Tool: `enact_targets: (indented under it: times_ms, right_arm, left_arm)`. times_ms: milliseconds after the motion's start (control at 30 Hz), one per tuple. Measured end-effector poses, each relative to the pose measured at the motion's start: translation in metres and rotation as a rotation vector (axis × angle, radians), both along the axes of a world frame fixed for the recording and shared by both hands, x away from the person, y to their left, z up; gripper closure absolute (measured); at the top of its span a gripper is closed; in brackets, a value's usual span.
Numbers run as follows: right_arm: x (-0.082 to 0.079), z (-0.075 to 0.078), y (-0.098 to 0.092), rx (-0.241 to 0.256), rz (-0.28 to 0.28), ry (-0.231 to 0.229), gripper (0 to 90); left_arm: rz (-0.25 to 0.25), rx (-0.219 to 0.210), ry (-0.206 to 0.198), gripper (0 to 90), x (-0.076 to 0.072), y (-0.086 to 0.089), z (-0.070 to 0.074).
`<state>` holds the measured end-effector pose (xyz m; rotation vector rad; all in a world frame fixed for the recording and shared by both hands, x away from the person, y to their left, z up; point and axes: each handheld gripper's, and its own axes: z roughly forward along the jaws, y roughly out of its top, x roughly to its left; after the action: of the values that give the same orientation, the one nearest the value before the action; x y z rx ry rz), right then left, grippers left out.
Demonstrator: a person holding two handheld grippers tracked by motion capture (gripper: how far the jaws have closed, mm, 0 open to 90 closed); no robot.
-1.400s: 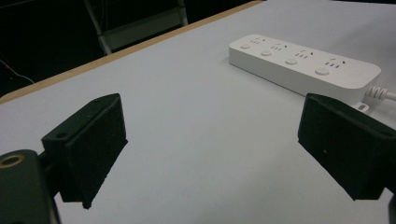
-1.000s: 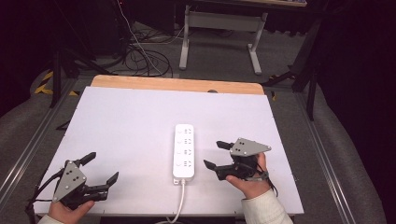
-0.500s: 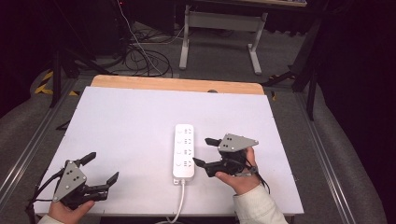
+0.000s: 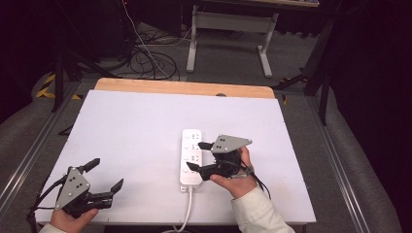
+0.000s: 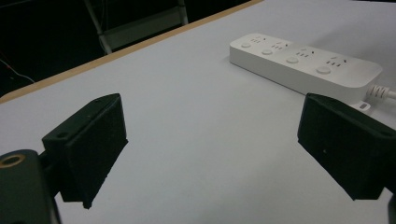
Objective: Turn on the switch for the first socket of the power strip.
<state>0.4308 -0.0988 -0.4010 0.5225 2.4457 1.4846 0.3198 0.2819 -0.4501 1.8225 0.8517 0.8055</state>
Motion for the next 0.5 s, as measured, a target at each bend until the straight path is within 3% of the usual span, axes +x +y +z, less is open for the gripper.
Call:
enact_targets:
  times_ms: [367,500]
  right_arm:
    - [0.006,-0.002,0.019,-0.015,0.032,0.017,28.2]
    - [0.01,-0.002,0.022,-0.005,0.029,0.042,34.2]
  left_arm:
    - [-0.006,-0.001,0.002,8.7,0.0,0.0,0.0]
    - [-0.006,-0.001,0.001,8.8,0.0,0.0,0.0]
